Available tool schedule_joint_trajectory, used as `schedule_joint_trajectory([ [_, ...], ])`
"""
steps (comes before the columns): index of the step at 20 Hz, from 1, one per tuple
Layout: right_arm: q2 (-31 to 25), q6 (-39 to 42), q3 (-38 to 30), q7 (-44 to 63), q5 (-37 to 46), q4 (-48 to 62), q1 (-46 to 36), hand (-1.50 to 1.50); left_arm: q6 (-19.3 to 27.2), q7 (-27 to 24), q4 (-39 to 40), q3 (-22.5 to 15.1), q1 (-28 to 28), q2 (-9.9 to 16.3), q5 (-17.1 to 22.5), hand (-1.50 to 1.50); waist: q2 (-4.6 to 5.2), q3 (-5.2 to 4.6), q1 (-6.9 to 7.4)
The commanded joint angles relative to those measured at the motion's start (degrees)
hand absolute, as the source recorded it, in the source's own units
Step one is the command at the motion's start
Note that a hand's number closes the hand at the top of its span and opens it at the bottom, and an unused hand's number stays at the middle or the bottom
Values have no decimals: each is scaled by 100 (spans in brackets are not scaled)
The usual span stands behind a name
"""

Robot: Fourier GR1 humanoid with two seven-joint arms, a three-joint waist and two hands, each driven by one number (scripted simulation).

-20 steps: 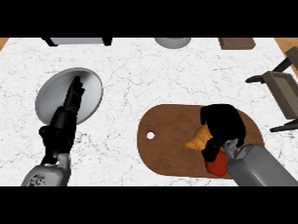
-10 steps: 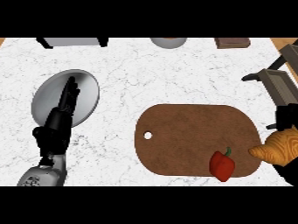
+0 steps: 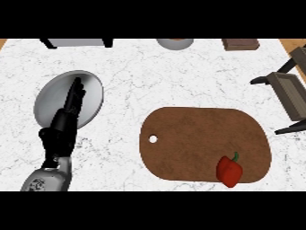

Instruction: Pick the croissant from the cutting board and place it in the tiered basket

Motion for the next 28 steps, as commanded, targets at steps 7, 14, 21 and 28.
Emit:
schedule_joint_trajectory([
  [7,-1894,854,-1376,944,-2343,1774,-1854,150,-22,0,168,-40,-218,-177,21,0,39,-9,166],
  [14,-2250,-103,-883,1278,-3325,3329,-2625,150,-45,-71,40,-199,-75,-173,-139,0,75,-8,316],
  [21,-2209,-718,311,1046,-2597,3714,-3361,150,-178,52,56,-13,-171,-52,-70,0,99,4,353],
  [28,-2059,-710,826,-275,-1018,4593,-3588,150,-279,-459,331,13,-14,-141,25,0,115,11,330],
])
